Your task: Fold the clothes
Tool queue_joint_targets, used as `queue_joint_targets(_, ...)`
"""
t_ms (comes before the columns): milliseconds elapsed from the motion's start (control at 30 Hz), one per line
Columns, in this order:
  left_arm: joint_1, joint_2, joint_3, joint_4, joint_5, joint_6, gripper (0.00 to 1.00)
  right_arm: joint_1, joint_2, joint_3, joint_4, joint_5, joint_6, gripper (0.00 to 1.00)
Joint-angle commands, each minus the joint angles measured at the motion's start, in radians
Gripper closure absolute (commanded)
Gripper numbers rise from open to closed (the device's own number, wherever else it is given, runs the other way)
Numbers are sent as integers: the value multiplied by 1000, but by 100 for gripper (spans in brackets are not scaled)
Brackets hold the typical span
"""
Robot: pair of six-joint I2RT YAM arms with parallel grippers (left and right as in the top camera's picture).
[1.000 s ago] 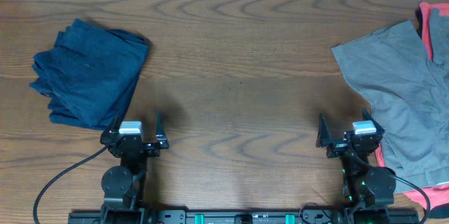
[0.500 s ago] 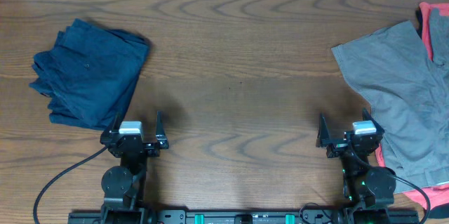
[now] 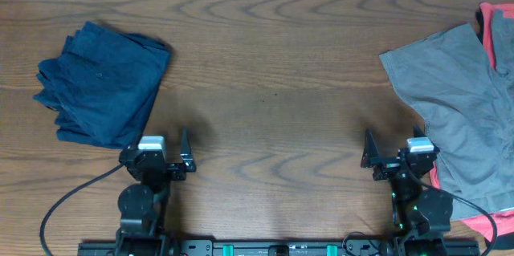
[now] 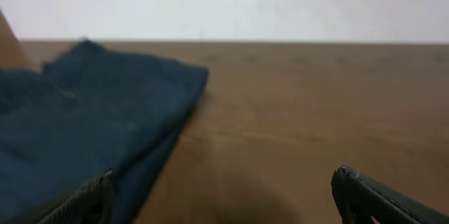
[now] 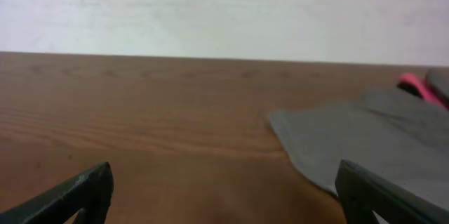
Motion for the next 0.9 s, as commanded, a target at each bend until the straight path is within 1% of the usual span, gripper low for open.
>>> queue_joint_targets(0, -5, 64, 76, -43, 51, -37, 2, -8, 33, 64, -65, 5, 39, 1)
queue_joint_targets(167, -5, 227, 278, -228, 68, -73, 2, -8, 167, 210, -184, 58, 41, 1)
queue_joint_targets(300, -5, 375, 440, -351, 140, -73, 2, -8, 358, 351, -253, 82, 41, 1)
queue_joint_targets(433, -5, 510, 583, -499, 220, -77, 2, -8, 613, 522, -346, 112, 37, 1)
queue_joint_targets(533, -5, 595, 663, -608, 269, -76, 2, -9, 823, 671, -441, 138, -16, 1)
queue_joint_targets(600, -5, 637, 696, -663, 297, -76, 2, -8, 959, 775, -503, 136, -61, 1)
queue_joint_targets(667, -5, 666, 704, -688, 319, -76, 2, -8, 1077, 873, -544, 130, -64, 1)
queue_joint_targets(733, -5, 687, 704, -702, 344, -76, 2, -8, 1169, 942, -546, 132, -65, 1)
queue_joint_targets(867, -5, 712, 704, -717, 358, -77, 2, -16, 1307, 974, -410, 275, -87, 1)
